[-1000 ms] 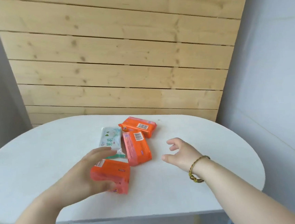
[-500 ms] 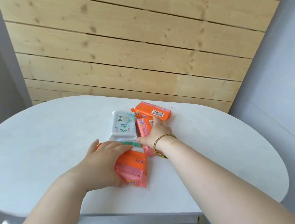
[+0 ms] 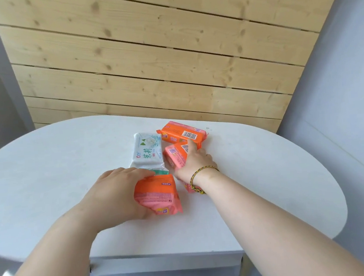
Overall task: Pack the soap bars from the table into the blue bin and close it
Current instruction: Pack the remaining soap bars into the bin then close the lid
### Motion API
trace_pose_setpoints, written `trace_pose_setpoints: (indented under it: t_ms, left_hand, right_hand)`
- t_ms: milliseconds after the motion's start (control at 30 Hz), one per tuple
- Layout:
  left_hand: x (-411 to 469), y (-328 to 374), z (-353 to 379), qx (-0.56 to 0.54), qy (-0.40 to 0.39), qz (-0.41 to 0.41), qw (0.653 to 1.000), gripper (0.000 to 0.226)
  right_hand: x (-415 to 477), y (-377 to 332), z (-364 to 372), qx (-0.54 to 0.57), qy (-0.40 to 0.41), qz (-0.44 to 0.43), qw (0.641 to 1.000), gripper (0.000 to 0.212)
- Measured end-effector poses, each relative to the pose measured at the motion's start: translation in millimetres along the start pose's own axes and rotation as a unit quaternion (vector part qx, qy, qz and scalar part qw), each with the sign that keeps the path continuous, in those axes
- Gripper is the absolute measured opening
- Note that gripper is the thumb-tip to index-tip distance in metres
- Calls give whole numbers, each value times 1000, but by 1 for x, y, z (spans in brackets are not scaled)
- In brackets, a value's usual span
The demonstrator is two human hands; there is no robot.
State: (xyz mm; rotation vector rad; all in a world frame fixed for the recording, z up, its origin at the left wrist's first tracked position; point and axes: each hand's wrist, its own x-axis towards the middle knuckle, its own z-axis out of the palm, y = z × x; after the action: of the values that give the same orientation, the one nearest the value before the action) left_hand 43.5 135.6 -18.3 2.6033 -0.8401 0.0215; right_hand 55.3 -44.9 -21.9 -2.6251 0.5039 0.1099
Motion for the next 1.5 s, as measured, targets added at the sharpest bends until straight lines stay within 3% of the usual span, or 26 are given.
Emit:
trace_pose_setpoints:
  t_ms: [267,400,600,800,933,1033,1200,1300,1500]
  left_hand:
    - [-13,34,-14,-150,28,-48,987,75]
    - [-11,80,0,-243,19,7,970,67]
    - [-7,167,21,-404,-30,95,909,56]
    - [4,247,58,-442,-88,151,880,51]
    - [14,293,97,-402,-155,160,888,71]
    - [22,313,132,-385,-197,149,889,67]
    - [35,322,197,-345,-274,124,889,55]
    - [41,318,235,-314,-312,102,891,57]
    - [39,311,296,-301,-385,49,871,53]
  right_hand:
    - [-33,33,-34,217,44,-10,975,90]
    - [-65,72,-68,322,76,-12,944,89]
    - [-135,172,-112,434,139,23,890,85]
    - [-198,281,-122,523,205,103,821,74]
    - [-230,349,-98,550,261,160,777,66]
    - [-239,387,-66,562,266,197,758,59]
    - [-239,432,-8,535,236,281,761,74]
    - [-241,447,19,524,207,332,756,63]
    - [-249,454,68,461,129,369,797,58]
